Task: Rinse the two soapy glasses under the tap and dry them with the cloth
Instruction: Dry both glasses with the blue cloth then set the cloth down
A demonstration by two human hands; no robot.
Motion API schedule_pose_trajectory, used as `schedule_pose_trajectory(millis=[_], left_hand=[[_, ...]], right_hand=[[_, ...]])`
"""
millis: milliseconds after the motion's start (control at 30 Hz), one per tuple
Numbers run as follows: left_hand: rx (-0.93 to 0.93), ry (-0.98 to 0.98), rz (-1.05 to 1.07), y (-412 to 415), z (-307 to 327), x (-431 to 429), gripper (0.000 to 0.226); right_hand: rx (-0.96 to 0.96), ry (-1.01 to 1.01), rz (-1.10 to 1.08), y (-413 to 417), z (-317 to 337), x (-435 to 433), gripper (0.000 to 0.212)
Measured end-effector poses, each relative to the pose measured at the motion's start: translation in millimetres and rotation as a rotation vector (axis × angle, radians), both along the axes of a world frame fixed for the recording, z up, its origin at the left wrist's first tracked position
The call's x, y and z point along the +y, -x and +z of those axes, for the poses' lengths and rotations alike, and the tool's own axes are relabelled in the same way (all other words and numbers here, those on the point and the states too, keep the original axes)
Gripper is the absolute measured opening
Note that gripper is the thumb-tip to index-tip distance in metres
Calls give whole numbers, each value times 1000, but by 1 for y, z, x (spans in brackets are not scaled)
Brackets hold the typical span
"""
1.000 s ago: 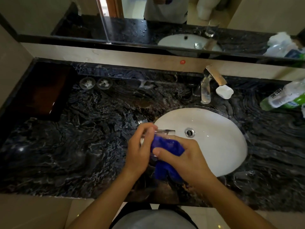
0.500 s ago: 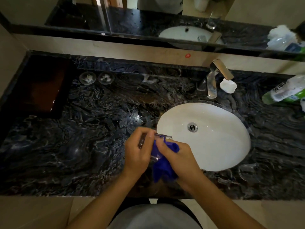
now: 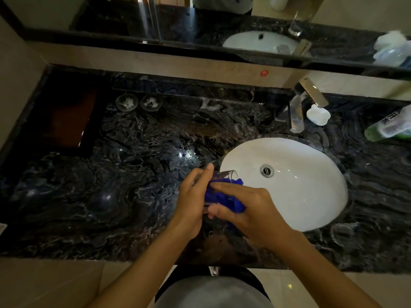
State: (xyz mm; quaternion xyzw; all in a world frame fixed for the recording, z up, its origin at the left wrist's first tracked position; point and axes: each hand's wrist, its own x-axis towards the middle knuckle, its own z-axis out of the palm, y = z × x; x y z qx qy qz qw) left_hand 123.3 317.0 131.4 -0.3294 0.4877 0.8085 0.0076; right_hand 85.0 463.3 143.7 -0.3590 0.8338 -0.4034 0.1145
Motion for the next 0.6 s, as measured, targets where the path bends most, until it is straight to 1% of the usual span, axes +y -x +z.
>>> schedule_pose_trajectory(millis=[67,100,167,200,233,300,367,433,467,500,533,567,600], left_hand=[[15,-1,89,1,0,7,32],[28,8,121,2,-1,10,33],[56,62,155,4,-6,16,34],[76,118,163,6,-9,20,35],[113,209,167,7,-12,23,35],[226,488,155,8,-23,27,29],[334,725,101,7,-34,27,30],[411,875,44,9,-45,25,40],[431,913,18,10,-48,25,43],[430,911,2,12,-49,26,41],[402,866,-9,15,-46,26,37],[339,765,-18,21,-38,26,32],[247,601,-31,28,-27,26,31]], right_hand=[[-34,-5,-57,1,2,-4,61],[-98,-4,-71,1,3,-6,57],[-278,33,-119,4,4,-9,41],[-388,68,-159,7,6,-10,36],[-493,116,-210,10,8,-10,38],[-684,194,-351,15,15,-11,51],[-947,253,-479,24,20,-9,56],[-1219,293,-521,34,23,-3,53],[-1279,279,-503,39,24,1,53],[-1276,263,-469,44,23,4,53],[-1196,252,-430,48,20,5,52],[-1061,248,-384,52,18,6,46],[-854,235,-305,56,14,9,36]])
